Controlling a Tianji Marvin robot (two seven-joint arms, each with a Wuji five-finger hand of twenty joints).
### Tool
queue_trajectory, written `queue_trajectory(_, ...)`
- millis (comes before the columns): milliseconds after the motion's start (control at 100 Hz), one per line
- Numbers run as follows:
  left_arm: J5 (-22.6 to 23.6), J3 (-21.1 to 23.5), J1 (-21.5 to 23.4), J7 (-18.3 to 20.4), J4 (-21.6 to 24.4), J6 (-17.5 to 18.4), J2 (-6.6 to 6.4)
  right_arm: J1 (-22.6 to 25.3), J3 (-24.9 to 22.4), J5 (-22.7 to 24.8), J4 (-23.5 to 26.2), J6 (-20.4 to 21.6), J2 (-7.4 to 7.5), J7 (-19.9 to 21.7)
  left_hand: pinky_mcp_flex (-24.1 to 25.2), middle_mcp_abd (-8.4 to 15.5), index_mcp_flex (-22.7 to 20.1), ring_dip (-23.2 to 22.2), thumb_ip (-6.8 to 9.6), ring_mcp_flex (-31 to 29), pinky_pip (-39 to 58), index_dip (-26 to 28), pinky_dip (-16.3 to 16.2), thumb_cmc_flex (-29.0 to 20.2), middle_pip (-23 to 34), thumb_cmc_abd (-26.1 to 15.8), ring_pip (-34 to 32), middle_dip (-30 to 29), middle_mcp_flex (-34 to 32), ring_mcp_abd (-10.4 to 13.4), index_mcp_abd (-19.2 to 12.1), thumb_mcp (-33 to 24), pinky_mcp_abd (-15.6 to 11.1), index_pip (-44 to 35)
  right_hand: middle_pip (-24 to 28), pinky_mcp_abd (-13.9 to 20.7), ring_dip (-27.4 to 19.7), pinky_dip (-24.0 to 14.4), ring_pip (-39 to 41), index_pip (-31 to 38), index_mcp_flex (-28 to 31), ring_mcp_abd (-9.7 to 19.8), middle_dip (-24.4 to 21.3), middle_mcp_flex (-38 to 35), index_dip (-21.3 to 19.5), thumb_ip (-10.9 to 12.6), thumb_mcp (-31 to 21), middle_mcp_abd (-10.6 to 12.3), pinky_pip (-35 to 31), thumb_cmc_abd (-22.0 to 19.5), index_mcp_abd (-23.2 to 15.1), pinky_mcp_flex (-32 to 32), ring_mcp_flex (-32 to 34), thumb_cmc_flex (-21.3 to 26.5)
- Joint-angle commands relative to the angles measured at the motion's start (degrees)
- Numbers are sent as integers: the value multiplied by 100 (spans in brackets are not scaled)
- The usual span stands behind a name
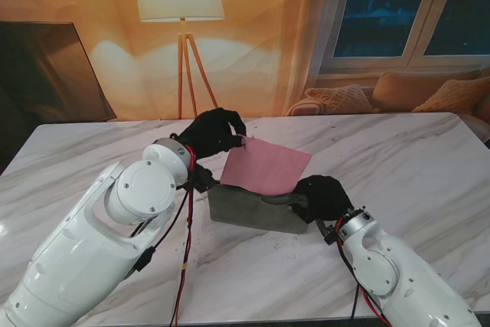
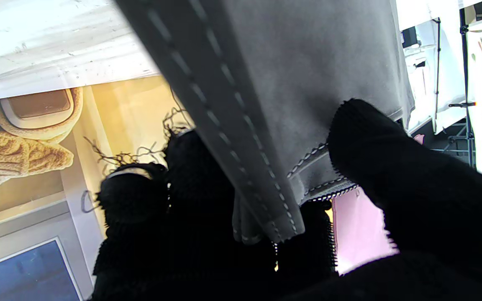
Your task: Collect documents into a storage pouch
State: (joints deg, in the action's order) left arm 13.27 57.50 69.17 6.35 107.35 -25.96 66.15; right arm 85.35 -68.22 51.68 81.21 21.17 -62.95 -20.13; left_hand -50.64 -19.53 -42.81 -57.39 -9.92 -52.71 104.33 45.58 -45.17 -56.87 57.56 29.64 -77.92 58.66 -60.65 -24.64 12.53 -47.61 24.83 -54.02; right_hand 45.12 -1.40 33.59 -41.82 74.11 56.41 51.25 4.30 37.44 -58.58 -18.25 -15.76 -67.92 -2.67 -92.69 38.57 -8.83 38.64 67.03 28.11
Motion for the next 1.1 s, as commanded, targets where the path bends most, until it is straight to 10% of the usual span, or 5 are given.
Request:
queue_trajectory(0,16,-27,-26,141,-1,-7,3,16,-10,30,2,-29,-8,57,-196,27,-470,10,415,-482,802,154,152,-221,100,-248,-532,-79,-239,-640,-421,-575,-1219,-944,55,-2,-26,-35,-143,151,117,226,-38,124,-14,-116,52,-48,-96,-71,33,-71,-157,-126)
queue_trajectory(340,200,-10,-3,223,-231,97,-41,25,-35,53,13,0,-2,61,232,-63,-494,-23,420,-150,556,239,60,-344,-72,-507,-289,-27,-88,-775,-488,-352,-1049,-924,24,-2,-57,-7,-293,140,84,214,-51,181,-56,-104,76,21,20,-62,-62,-145,-236,-153)
queue_trajectory(560,212,27,6,189,-433,426,-41,32,-46,93,20,53,7,53,966,-42,-664,-180,398,364,-218,642,-921,-615,-490,-832,230,156,129,-945,-718,67,-774,-562,13,-1,-63,-4,-347,155,78,224,-45,175,-93,-112,57,61,49,-2,-136,-154,-250,-152)
queue_trajectory(1090,570,-125,-101,-244,-692,1413,25,51,-63,70,34,84,5,70,1923,256,-647,-138,147,963,-1075,935,-1475,-988,-944,-821,831,192,390,-723,-961,507,-811,-403,0,3,-52,-5,-377,169,87,237,-29,166,-100,-132,46,72,71,3,-129,-154,-250,-161)
